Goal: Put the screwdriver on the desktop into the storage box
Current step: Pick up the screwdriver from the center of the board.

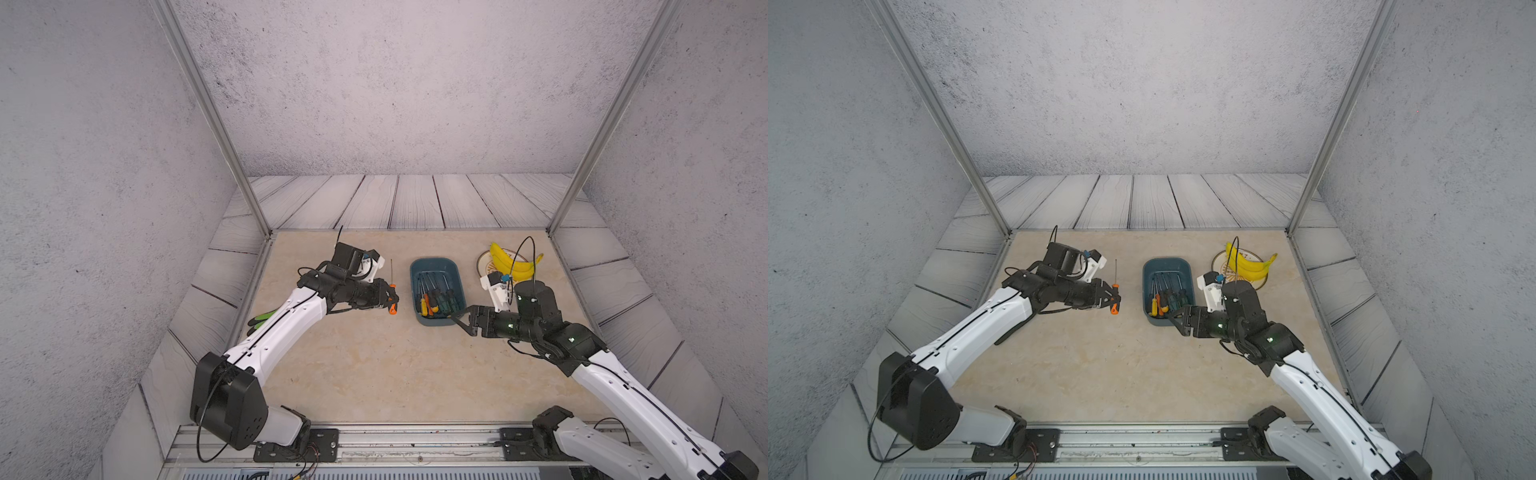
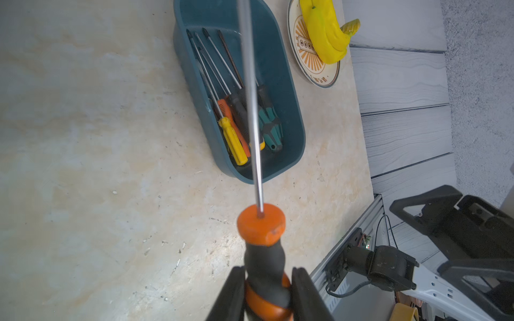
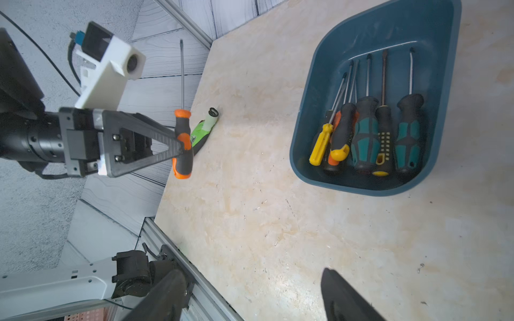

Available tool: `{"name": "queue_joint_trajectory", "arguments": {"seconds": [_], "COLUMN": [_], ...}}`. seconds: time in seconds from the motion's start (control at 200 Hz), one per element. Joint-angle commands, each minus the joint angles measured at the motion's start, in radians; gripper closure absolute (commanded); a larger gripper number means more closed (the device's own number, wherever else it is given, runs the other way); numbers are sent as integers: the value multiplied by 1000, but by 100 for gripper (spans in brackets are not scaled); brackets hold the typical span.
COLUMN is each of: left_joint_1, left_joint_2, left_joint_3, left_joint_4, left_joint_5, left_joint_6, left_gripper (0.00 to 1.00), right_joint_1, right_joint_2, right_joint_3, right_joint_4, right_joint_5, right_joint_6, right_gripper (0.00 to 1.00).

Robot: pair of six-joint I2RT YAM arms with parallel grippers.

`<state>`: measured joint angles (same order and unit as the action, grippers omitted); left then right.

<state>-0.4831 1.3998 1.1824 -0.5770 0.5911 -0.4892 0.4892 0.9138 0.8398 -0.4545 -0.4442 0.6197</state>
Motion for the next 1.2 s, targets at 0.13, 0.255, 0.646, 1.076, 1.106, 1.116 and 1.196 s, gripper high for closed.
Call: {"name": "queue_joint_trajectory", "arguments": {"seconds": [0.13,0.255,0.646,1.076,1.106,1.116,1.196], "left_joint_1": [-80,-117,-273,-361,-366,-367,-375], "left_joint_2": [-122,-182,-293,-259,-255,-255,-254], "left_joint_3": [-65,-107,-215,-192,-191,-191,-190], "left_joint_4": [49,77,220,326,334,338,363], "left_joint_5": [-11,-25,-68,-92,-93,-93,-91], "left_joint_6": [46,54,52,12,9,7,-6], "left_gripper": [100,100,100,100,100,100,100], "right_joint_1": [-11,-14,-10,29,30,30,38], "right_joint_2": [5,14,66,98,100,100,108], "right_joint_3": [31,36,25,-1,0,1,-1], "right_joint_4": [30,58,281,377,378,379,382], "right_joint_5": [-86,-139,-437,-443,-440,-440,-438], "right_joint_6": [9,31,157,209,207,207,208], "right_gripper": [22,26,32,39,40,39,40]}}
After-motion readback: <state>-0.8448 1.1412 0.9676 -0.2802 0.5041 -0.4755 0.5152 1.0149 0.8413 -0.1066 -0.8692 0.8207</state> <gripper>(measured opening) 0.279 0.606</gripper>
